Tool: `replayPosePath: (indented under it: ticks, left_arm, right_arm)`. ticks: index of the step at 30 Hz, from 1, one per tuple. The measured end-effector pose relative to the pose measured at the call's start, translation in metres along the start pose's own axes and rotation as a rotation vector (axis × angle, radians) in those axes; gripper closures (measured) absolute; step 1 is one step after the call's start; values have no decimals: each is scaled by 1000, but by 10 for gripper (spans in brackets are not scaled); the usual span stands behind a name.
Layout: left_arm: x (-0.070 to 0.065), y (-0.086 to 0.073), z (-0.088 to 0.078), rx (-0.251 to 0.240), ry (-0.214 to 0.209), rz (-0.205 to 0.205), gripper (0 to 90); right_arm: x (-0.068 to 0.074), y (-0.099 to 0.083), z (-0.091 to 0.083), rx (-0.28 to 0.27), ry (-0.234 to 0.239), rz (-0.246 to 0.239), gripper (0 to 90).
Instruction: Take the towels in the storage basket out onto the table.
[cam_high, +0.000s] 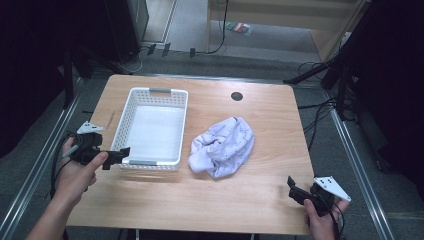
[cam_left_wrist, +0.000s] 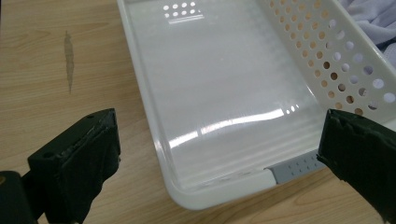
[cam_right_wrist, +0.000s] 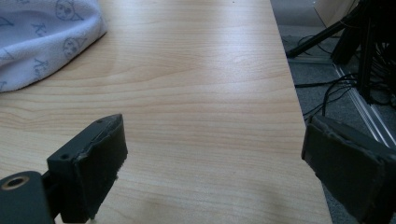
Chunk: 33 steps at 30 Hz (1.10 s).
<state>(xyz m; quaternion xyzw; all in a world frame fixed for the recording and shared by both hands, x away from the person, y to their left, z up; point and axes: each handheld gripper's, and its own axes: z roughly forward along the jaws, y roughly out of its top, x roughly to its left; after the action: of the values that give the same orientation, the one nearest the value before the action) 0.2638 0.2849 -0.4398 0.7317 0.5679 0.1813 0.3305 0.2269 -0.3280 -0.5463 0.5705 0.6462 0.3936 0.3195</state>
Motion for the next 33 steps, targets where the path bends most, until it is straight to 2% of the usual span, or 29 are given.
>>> replayPosePath:
  ticks: [8,13,17,22,27,29,31,33]
  left_arm:
    - [13,-24,-9,-48,17,-27,0]
    - [22,-45,-13,-112,26,-56,0]
    - [29,-59,-14,-140,32,-66,0]
    - [41,-80,-11,-183,35,-111,0]
    - [50,-100,-3,-216,67,-111,0]
    - [55,-106,0,-218,74,-114,0]
    - [59,-112,2,-221,103,-115,0]
    - [65,-115,3,-219,107,-133,0]
  right_arm:
    - [0,0,0,2,-2,-2,68]
    - [0,0,0,3,-4,-3,68]
    - [0,0,0,3,-4,-3,68]
    - [1,0,0,5,-5,1,68]
    - [0,0,1,5,-4,0,68]
    - [0,0,0,6,-5,2,68]
    - [0,0,0,4,-3,0,68]
    - [0,0,0,4,-3,0,68]
